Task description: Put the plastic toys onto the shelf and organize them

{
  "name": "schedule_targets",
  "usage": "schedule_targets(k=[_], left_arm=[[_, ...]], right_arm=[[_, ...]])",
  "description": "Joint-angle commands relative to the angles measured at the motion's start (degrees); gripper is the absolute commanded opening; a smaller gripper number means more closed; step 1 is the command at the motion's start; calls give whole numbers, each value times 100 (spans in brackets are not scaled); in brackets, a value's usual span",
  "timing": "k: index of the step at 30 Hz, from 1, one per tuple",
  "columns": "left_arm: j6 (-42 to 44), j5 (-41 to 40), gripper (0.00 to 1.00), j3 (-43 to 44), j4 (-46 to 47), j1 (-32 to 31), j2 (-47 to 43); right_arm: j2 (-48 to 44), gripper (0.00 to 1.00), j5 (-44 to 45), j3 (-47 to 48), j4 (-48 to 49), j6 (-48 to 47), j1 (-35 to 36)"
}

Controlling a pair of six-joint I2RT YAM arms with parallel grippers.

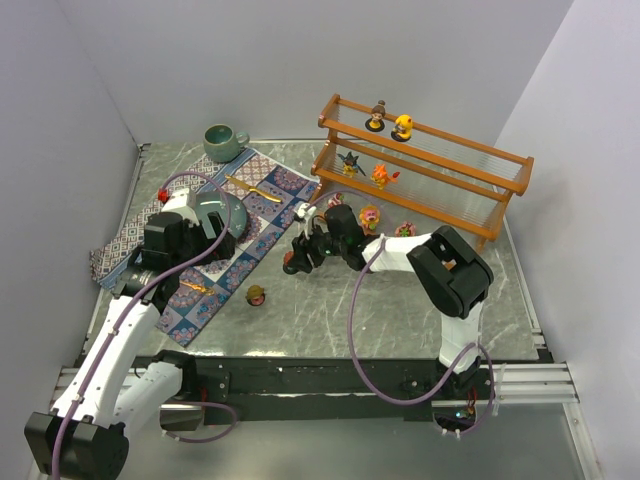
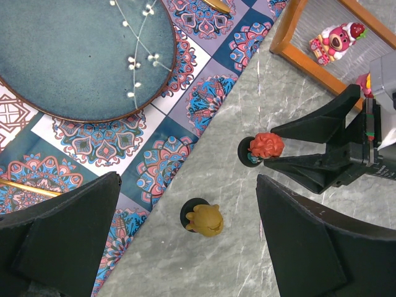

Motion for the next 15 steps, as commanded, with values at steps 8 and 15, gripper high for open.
schedule_targets(k=[8, 15], left_arm=[[57, 53, 97, 41, 132, 26, -94], [57, 61, 97, 49, 140, 26, -94]], right_arm=[[37, 44, -158, 258, 37, -93, 50], [-200, 30, -123, 170, -85, -199, 41]])
